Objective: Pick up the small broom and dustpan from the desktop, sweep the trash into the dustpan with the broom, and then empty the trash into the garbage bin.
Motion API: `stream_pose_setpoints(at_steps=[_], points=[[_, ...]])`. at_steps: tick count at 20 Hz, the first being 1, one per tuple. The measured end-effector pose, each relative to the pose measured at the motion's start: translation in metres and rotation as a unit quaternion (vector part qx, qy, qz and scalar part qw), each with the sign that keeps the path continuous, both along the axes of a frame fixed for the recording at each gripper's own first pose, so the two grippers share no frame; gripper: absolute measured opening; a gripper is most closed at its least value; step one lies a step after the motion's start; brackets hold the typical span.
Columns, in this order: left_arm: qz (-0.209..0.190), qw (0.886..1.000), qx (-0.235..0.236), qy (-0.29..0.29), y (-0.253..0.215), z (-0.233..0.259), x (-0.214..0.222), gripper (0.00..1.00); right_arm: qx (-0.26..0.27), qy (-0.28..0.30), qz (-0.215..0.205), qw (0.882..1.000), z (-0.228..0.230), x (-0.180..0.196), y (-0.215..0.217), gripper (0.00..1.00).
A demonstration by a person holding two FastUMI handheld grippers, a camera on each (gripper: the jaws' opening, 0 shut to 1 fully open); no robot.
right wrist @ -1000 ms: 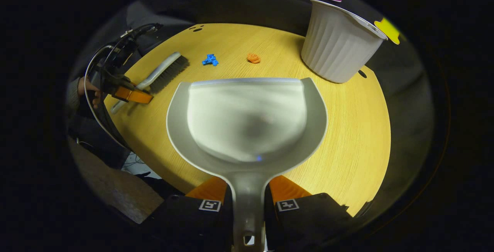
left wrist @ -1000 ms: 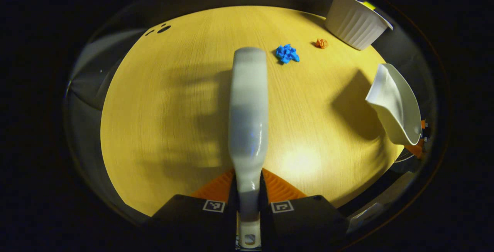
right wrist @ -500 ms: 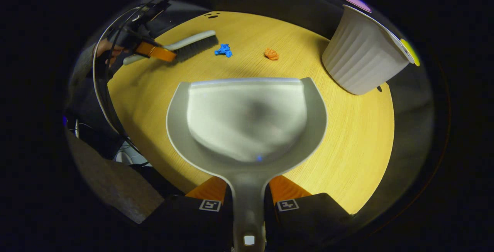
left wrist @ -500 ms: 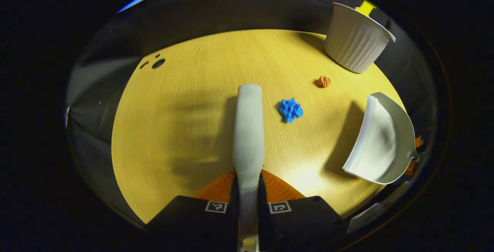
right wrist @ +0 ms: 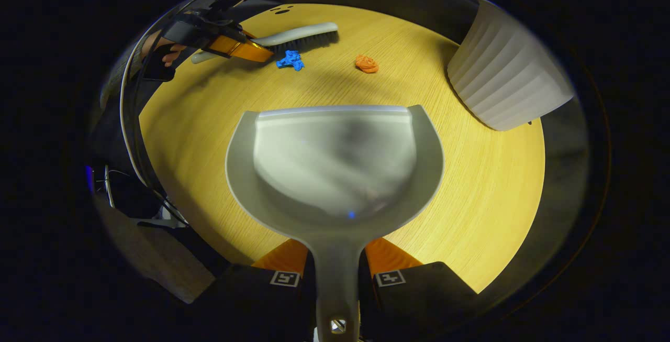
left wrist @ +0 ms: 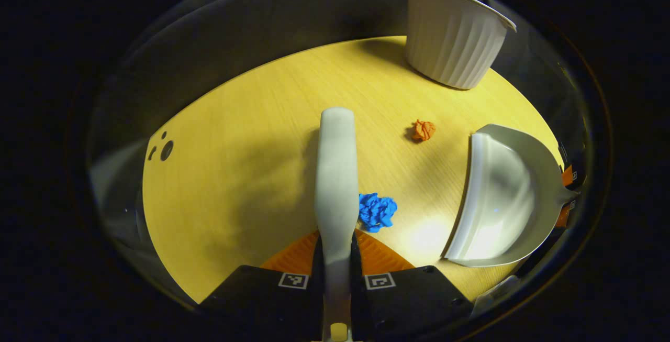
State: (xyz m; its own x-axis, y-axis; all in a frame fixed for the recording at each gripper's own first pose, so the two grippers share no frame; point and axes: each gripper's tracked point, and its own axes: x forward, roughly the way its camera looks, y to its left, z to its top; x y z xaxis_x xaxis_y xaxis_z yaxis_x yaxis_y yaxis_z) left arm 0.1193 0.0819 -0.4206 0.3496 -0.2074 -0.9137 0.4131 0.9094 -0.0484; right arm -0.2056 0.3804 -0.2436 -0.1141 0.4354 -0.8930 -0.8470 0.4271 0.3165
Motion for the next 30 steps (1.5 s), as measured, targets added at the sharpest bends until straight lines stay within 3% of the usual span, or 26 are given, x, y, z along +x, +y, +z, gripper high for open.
stream_pose_setpoints(at_steps=[9,13,14,16,17,19,21,23,24,26,30], points=[[-0.101,0.994,-0.045,0.019,-0.056,0.002,-0.004,0.25,0.014,-0.006,0.015,1.000,-0.011,0.018,0.012,0.37],[-0.139,0.986,-0.088,0.038,-0.090,0.011,-0.027,0.25,0.019,-0.009,0.021,1.000,-0.011,0.014,0.010,0.37],[-0.151,0.983,-0.099,0.043,-0.098,0.014,-0.033,0.25,0.020,-0.010,0.023,0.999,-0.011,0.014,0.009,0.41],[-0.171,0.978,-0.111,0.050,-0.107,0.021,-0.042,0.25,0.022,-0.012,0.026,0.999,-0.013,0.013,0.008,0.38],[-0.173,0.977,-0.111,0.052,-0.107,0.022,-0.042,0.25,0.025,-0.014,0.028,0.999,-0.013,0.014,0.009,0.41],[-0.166,0.979,-0.108,0.052,-0.106,0.022,-0.041,0.24,0.034,-0.021,0.027,0.999,-0.015,0.016,0.009,0.41],[-0.148,0.982,-0.108,0.053,-0.104,0.021,-0.044,0.24,0.048,-0.031,0.016,0.998,-0.018,0.017,0.011,0.34],[-0.129,0.984,-0.110,0.051,-0.098,0.024,-0.046,0.25,0.055,-0.046,0.008,0.997,-0.024,0.017,0.010,0.37],[-0.120,0.986,-0.109,0.048,-0.094,0.027,-0.045,0.25,0.059,-0.053,0.006,0.997,-0.025,0.016,0.010,0.34],[-0.098,0.989,-0.104,0.037,-0.089,0.026,-0.041,0.24,0.068,-0.064,0.003,0.996,-0.031,0.011,0.010,0.41],[-0.050,0.994,-0.090,0.025,-0.077,0.018,-0.036,0.25,0.079,-0.072,-0.011,0.994,-0.034,0.006,0.002,0.37]])
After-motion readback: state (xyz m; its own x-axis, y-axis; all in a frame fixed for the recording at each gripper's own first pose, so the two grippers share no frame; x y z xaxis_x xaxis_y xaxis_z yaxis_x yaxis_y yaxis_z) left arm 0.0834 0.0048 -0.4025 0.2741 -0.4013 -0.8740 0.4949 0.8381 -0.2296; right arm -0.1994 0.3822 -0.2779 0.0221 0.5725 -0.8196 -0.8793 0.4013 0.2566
